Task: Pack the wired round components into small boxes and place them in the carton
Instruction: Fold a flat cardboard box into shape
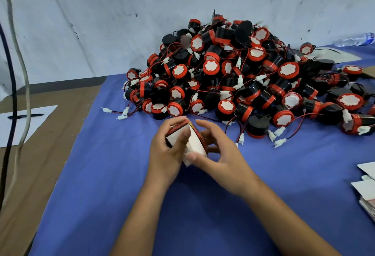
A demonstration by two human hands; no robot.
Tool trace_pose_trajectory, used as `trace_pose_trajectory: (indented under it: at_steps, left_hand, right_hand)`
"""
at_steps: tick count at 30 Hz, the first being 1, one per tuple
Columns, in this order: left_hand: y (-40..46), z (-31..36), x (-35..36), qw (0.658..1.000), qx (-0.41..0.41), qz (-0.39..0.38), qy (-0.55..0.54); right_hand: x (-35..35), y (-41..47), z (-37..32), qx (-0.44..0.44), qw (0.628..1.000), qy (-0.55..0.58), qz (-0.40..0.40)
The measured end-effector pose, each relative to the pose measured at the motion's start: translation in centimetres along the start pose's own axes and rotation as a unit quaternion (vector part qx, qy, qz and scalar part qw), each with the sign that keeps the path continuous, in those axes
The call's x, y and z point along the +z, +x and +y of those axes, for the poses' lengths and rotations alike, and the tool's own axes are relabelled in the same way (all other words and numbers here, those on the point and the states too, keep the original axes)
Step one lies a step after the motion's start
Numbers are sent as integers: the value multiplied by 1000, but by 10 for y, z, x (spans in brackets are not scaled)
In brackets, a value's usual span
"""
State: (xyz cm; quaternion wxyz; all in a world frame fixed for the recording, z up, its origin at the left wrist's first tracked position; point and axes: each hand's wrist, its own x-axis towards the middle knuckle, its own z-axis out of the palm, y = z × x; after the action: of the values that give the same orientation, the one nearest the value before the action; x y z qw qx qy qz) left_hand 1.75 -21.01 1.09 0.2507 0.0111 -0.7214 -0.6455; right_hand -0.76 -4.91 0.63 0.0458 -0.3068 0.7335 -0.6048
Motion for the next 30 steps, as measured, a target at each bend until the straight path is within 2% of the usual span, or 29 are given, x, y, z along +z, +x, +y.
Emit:
trace_pose_trajectory:
  at_steps: [3, 6, 8, 10, 14, 18, 23, 27, 30]
  left_hand:
    - [-4, -3, 7, 992, -51, -99, -64]
    - [-3, -3, 2, 968, -61, -203, -132]
    - [-1, -3, -5, 958, -46, -258, -113]
    - [-3, -2, -4, 957, -21, -280, -69]
    - [-8, -1, 6, 979, 31, -199, 6]
    - [-5, 4, 2, 984, 13, -169, -60]
    - [-8, 7, 8, 985, 40, -148, -83]
    - [-16, 6, 23, 983, 139, -105, 53]
    - [-18, 6, 29, 977, 178, -50, 104]
  right_hand:
    - [-1, 1, 6, 39, 999, 35, 7]
    - [-7, 5, 5, 64, 985, 153, 53]
    - [-12, 7, 3, 79, 969, 226, 52]
    - [-12, 6, 4, 89, 960, 262, 32]
    - [-11, 4, 2, 94, 942, 321, -10]
    - [-17, 3, -4, 80, 918, 381, -72]
    - [-17, 3, -6, 76, 913, 394, -76]
    - [-17, 4, -7, 83, 921, 379, -22]
    - [-15, 4, -8, 74, 915, 395, -16]
